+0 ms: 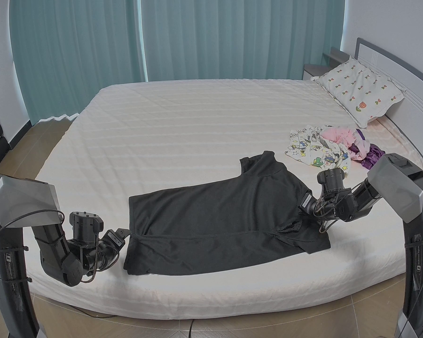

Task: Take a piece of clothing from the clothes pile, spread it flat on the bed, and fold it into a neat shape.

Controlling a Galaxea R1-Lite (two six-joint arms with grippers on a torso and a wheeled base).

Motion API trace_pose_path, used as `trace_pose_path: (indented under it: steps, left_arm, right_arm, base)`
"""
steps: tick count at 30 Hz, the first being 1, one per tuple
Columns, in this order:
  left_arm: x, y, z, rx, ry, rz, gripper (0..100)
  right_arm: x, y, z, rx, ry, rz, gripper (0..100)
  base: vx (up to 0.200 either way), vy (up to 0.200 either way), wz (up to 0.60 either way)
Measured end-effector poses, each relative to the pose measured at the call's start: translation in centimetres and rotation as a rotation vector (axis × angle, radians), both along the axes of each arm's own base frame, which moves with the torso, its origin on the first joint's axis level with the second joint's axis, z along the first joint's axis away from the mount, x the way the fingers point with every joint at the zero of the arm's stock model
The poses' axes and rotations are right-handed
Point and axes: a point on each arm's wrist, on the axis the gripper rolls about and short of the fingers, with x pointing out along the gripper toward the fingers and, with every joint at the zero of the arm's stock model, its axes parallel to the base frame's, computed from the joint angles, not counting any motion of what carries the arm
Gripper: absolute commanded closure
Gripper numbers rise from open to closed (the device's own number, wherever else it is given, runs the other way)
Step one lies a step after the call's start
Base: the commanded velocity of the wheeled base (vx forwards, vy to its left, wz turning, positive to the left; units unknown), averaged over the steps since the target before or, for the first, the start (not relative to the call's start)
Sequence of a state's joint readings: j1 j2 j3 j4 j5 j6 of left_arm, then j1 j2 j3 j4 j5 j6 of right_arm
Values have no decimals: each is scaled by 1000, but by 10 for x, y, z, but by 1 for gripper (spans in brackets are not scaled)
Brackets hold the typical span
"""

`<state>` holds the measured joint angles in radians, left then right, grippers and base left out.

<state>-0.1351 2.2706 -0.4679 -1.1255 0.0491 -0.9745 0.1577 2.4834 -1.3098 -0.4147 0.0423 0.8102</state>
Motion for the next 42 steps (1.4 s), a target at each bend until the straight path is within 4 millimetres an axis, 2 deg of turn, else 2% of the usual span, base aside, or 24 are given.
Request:
trace_pose_path:
  steps: [13, 29, 30, 42]
  left_arm:
    - [0, 0, 0, 0, 1, 1, 0]
    - [0, 0, 0, 0, 1, 1, 0]
    - [0, 0, 0, 0, 2, 1, 0]
    - [-1, 0, -1, 1, 4, 0, 0]
  right_arm:
    - [-29, 3, 35, -5, -11, -8, 100]
    - [-100, 20, 52, -77, 58, -38, 100]
    - [-103, 21, 52, -80, 64, -41, 0]
    - [-135, 20, 39, -104, 141, -21, 0]
  base:
    - [0, 0, 0]
    - [0, 0, 0]
    - [0, 0, 0]
    - [0, 0, 0]
